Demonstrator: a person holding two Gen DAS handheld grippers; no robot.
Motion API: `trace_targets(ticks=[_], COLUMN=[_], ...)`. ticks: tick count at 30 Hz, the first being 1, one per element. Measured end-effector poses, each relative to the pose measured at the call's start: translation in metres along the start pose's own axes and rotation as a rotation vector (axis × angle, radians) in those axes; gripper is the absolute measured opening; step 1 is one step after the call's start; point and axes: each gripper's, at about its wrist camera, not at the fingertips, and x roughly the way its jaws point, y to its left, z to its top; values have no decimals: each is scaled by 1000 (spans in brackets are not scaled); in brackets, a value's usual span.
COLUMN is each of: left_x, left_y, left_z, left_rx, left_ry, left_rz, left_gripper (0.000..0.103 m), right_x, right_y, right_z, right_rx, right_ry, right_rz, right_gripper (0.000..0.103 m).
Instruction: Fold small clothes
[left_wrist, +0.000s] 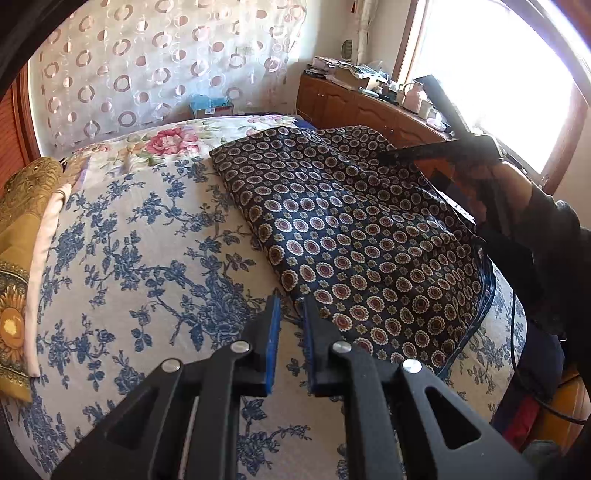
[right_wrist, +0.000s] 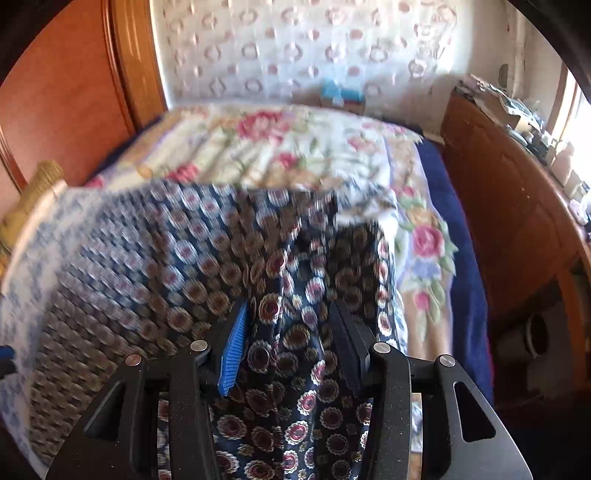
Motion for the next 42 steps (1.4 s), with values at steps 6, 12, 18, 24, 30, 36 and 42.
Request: trace_targets(ticks=[6, 12, 18, 24, 30, 36, 42], left_x=[2, 5, 7, 6, 10, 8, 12], left_y=[-3, -5, -14, -23, -34, -37, -45], left_z=[-3, -3, -3, -1, -5, -22, -37], left_rx=[3, 2, 18, 21, 36, 18, 16], left_ry=[9, 10, 7, -5, 14, 55, 106], left_rz=[-1, -5, -23, -65, -38, -54, -40], left_gripper=[9, 9, 9, 9, 10, 12, 13], right_x=[22, 1, -30, -25, -47, -77, -102], right_y=[-9, -6, -16, -34, -27, -15, -2], right_z=[-13, -14, -10, -22, -49, -98, -139], right_rx=[47, 23, 22, 48, 30, 27, 21], right_ry=[67, -37, -125, -56, -114, -142, -182], right_rz=[50, 120, 10, -32, -82, -71, -62], right_gripper=[41, 2, 2, 2, 53, 63, 63])
